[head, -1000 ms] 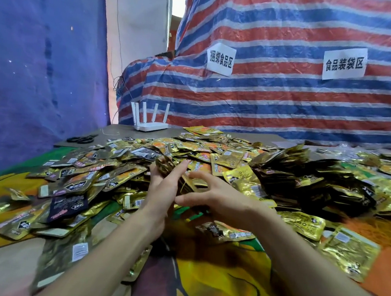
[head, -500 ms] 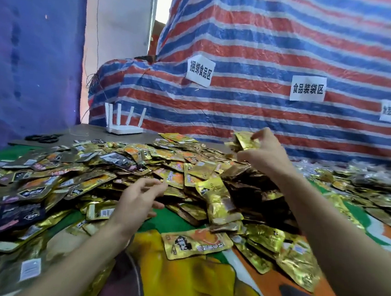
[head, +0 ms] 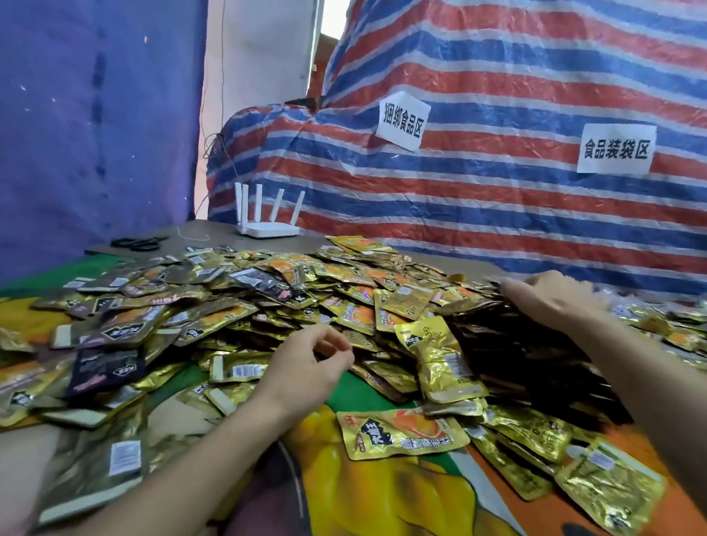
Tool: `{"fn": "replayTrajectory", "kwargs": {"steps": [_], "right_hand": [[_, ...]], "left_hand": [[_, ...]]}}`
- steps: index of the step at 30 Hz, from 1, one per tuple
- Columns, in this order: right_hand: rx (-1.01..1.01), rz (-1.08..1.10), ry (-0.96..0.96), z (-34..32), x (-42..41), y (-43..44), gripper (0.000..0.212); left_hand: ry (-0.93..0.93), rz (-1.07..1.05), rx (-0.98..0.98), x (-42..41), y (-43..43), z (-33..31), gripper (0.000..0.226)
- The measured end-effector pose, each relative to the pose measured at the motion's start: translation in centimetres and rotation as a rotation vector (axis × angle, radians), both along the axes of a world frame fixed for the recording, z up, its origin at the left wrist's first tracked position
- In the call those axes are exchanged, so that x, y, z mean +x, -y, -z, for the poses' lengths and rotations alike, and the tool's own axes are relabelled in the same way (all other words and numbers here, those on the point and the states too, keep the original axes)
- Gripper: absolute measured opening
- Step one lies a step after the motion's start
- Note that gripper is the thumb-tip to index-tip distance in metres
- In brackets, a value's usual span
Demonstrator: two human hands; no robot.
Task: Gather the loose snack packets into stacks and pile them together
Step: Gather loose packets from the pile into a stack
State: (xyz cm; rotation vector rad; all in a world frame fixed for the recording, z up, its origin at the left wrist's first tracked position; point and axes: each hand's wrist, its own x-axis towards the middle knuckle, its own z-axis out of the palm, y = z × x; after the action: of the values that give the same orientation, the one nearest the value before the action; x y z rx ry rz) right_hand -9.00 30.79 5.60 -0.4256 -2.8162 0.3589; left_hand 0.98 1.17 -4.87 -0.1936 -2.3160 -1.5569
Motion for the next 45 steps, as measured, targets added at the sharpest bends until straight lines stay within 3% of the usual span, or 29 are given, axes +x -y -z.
{"fn": "replayTrajectory", "kwargs": {"steps": [3,7,11,13,16,18,21,23,25,27,29,32,35,37,41,43,45], "right_hand": [[0.106,-0.016,-0.168,0.4,0.8,2.2,0.071],[0.078,-0.351,-0.383,1.6,3.0,8.0,0.064],[0.038,-0.642,-0.278,4.6,4.2,14.5,0.066],[0.07,-0.711,-0.197,6.3,4.1,17.2,0.068],[0.072,-0.77,-0.085,8.2,3.0,20.3,0.073],[0.051,-0.794,-0.05,9.0,2.1,21.8,0.078],[0.012,-0.794,-0.017,9.5,0.9,23.5,0.088],[0.016,-0.783,0.009,9.8,0.1,24.4,0.093],[0.058,-0.764,0.015,9.8,-0.5,25.0,0.094],[0.115,-0.74,-0.003,9.6,-0.8,25.3,0.087],[0.16,-0.727,-0.083,9.5,-0.7,25.3,0.072],[0.163,-0.737,-0.248,9.8,-0.2,24.8,0.046],[0.07,-0.767,-0.362,9.8,0.3,23.7,0.025],[0.003,-0.79,-0.415,9.5,0.8,23.2,0.019],[-0.279,-0.764,-0.487,8.3,1.9,22.4,0.013],[-0.426,-0.767,-0.556,7.7,2.1,21.6,0.003],[-0.569,-0.767,-0.601,7.0,2.6,20.5,0.01]], "left_hand": [[-0.034,-0.07,-0.044,0.0,0.3,0.0,0.004],[-0.043,-0.229,-0.186,-0.2,1.2,-0.8,0.015],[0.081,-0.377,-0.662,-1.2,3.4,-2.6,0.045],[0.171,-0.458,-0.803,-1.8,5.2,-3.3,0.05],[0.263,-0.603,-0.908,-2.6,8.6,-3.1,0.05],[0.329,-0.631,-0.97,-3.2,10.5,-2.0,0.069],[0.402,-0.587,-0.91,-3.9,11.6,-0.2,0.089],[0.377,-0.597,-0.914,-4.2,11.5,0.3,0.081],[0.295,-0.628,-0.954,-4.1,11.1,0.3,0.058],[0.221,-0.652,-0.966,-3.9,10.6,0.2,0.032],[0.185,-0.673,-0.974,-3.8,10.3,0.2,0.025],[0.144,-0.691,-0.925,-3.7,10.5,-0.1,0.03],[0.158,-0.652,-0.733,-3.3,11.2,-1.2,0.028],[0.178,-0.62,-0.598,-3.0,11.4,-2.3,0.012],[0.062,-0.627,-0.35,-2.8,10.9,-4.3,0.024],[-0.021,-0.592,-0.195,-2.7,10.1,-5.1,0.018],[-0.072,-0.547,-0.002,-2.7,9.3,-5.8,0.013]]}}
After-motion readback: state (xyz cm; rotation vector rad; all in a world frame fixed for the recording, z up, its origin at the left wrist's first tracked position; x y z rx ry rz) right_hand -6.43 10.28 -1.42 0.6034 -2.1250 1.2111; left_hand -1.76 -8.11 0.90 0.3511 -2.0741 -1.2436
